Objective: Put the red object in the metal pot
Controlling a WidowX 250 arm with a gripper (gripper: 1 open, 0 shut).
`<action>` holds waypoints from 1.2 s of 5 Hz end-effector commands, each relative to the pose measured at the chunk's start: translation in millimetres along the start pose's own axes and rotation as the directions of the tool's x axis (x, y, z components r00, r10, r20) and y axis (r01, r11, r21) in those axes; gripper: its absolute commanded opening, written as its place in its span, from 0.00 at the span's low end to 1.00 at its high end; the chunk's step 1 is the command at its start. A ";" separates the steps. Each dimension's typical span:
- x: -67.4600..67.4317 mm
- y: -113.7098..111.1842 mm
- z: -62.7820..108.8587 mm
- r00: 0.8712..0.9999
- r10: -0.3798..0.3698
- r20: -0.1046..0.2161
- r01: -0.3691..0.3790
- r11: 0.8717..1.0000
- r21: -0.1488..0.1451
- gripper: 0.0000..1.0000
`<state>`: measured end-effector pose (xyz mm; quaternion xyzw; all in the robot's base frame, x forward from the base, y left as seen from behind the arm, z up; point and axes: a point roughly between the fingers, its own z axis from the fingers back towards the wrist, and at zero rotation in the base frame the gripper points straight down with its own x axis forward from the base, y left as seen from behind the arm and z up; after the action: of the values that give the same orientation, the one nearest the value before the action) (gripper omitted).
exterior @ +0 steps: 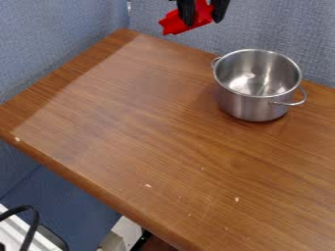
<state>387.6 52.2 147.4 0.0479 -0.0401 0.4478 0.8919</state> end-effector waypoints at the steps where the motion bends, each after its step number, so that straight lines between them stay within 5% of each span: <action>1: -28.5 -22.2 25.6 0.995 -0.097 0.035 0.099 0.993 -0.069 0.00; 2: -70.1 -42.0 23.5 0.973 -0.227 0.042 0.230 0.969 -0.092 0.00; 3: -85.1 -58.3 19.3 0.948 -0.309 0.076 0.316 0.942 -0.108 1.00; 4: -82.6 -63.2 15.6 0.975 -0.212 0.066 0.217 0.972 -0.087 0.00; 5: -79.4 -69.2 10.1 0.988 -0.133 0.075 0.139 0.987 -0.081 1.00; 6: -81.0 -67.4 2.9 0.989 -0.118 0.086 0.124 0.990 -0.072 1.00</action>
<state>393.2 -45.9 120.1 0.0440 -0.0669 0.3929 0.9161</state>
